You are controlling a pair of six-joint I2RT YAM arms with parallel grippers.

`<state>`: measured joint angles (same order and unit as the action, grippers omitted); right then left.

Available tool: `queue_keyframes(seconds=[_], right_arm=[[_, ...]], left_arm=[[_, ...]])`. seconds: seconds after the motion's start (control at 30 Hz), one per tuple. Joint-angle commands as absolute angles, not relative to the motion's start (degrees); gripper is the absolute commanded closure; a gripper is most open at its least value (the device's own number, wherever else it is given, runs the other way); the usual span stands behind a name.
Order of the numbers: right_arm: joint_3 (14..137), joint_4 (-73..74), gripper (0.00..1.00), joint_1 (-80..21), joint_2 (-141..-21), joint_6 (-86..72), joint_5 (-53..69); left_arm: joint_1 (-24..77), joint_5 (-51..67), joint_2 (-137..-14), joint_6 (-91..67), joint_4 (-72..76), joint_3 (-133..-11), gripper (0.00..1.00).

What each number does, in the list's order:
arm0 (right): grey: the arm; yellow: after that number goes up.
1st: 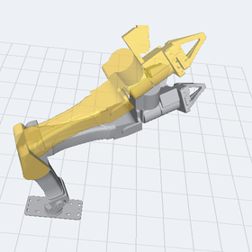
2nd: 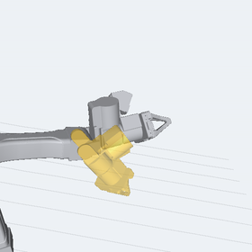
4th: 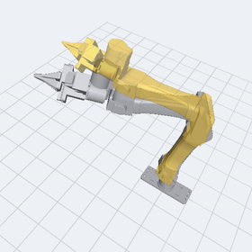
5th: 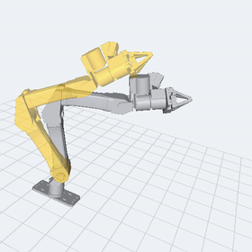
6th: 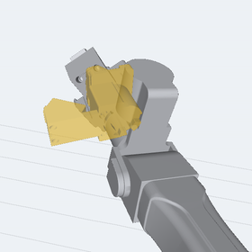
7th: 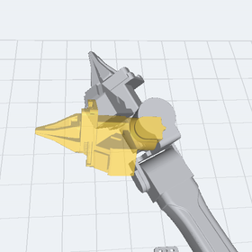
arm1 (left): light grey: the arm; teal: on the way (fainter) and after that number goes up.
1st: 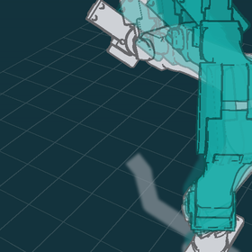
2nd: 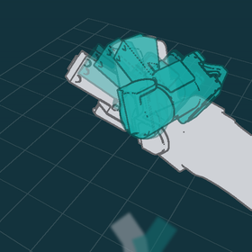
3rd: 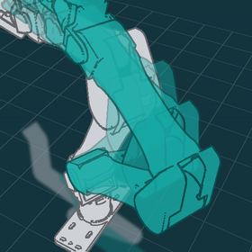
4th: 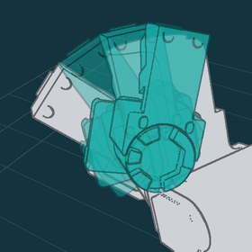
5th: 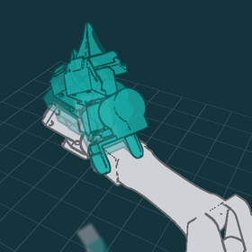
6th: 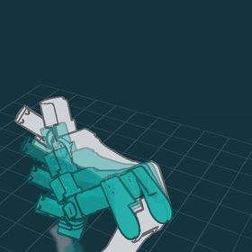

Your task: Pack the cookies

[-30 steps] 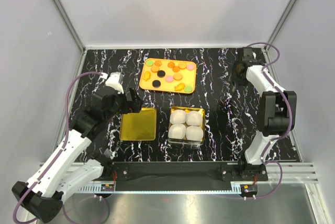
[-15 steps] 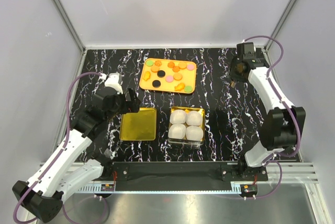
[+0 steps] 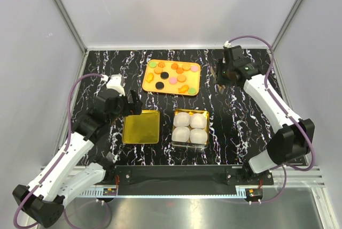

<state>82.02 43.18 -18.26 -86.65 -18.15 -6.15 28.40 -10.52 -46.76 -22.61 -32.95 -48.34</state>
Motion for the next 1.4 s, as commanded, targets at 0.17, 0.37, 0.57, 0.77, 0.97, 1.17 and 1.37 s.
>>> queue_keyframes(seconds=[0.17,0.37,0.57,0.77,0.97,1.17,1.37], right_arm=[[87.0,41.8,0.53,-28.0,-89.8,-21.6,-5.2],[88.8,42.1,0.52,-31.6,-94.3,-20.8,-6.4],[91.8,41.4,0.50,-32.0,-99.2,-19.8,-4.6],[95.3,41.7,0.50,-32.1,-103.1,-18.8,-4.0],[98.2,41.7,0.49,-32.1,-107.4,-18.3,-4.0],[100.5,42.0,0.48,-32.1,-110.4,-17.8,-4.0],[102.1,42.1,0.47,-32.1,-112.2,-17.7,-4.0]], left_arm=[[27.8,-11.3,-45.7,-22.0,-31.3,-49.1,0.01],[27.6,-11.8,-45.4,-22.0,-31.5,-49.3,0.01],[27.3,-12.1,-45.4,-22.0,-31.8,-49.4,0.01],[27.3,-12.3,-45.3,-22.0,-31.8,-49.3,0.01],[27.2,-12.0,-45.7,-22.1,-31.8,-49.2,0.01],[27.2,-12.2,-45.7,-22.1,-31.8,-49.2,0.01],[27.2,-12.3,-45.5,-22.0,-31.8,-49.2,0.01]])
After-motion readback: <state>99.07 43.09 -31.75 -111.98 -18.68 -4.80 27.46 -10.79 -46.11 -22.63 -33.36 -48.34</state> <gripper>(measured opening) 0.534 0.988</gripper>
